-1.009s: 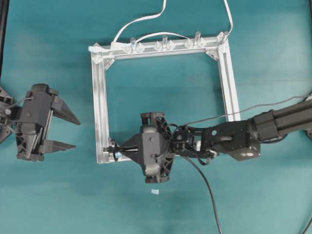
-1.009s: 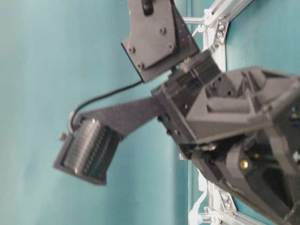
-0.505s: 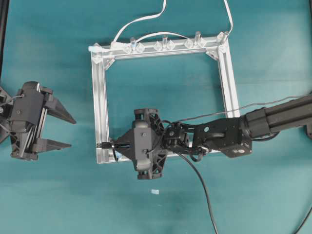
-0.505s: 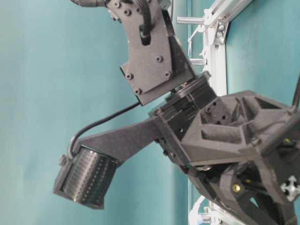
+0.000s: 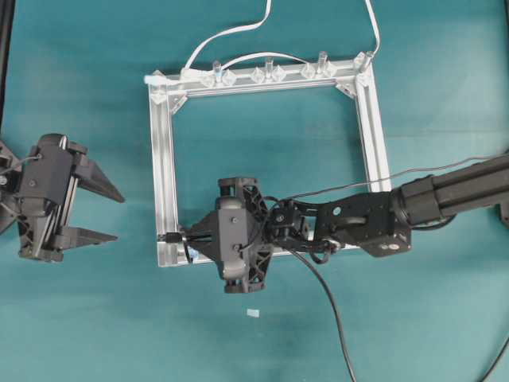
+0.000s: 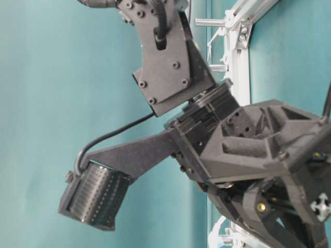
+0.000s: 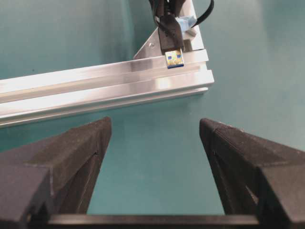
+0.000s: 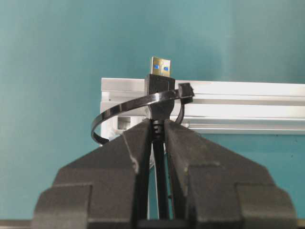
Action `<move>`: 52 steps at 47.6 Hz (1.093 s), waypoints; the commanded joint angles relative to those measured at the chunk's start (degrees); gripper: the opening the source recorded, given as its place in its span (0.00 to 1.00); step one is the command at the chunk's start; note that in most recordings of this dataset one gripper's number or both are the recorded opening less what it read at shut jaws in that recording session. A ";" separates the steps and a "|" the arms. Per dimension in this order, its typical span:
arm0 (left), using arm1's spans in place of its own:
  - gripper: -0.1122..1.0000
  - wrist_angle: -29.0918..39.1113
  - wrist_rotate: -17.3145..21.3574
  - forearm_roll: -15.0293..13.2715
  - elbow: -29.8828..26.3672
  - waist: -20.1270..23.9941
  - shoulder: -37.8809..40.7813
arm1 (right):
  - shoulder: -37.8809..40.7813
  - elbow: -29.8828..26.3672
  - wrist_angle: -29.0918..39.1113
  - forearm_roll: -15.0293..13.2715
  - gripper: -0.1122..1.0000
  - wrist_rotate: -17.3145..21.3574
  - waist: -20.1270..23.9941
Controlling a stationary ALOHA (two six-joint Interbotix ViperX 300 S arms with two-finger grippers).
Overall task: Insert the wire through the string loop located on the left side.
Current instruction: 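Push the USB plug through the black zip-tie loop with the right gripper, then move the open left gripper rightward to the plug emerging from the loop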
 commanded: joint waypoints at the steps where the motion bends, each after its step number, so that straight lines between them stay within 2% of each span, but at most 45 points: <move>1: 0.82 -0.62 -1.14 0.09 -1.67 -0.70 0.79 | -1.23 -1.49 -0.26 -0.35 0.20 -0.18 0.09; 19: 0.83 -4.39 -4.92 0.09 -4.04 -4.83 9.58 | -1.23 -1.49 -0.26 -0.35 0.20 -0.26 0.09; 31: 0.91 -5.36 -8.53 0.09 -6.15 -4.83 16.26 | -1.32 -1.49 -0.26 -2.20 0.20 -0.18 0.09; 52: 0.92 -6.42 -8.70 0.09 -8.96 -4.66 18.11 | -1.23 -1.41 -0.26 -2.55 0.20 -0.18 0.00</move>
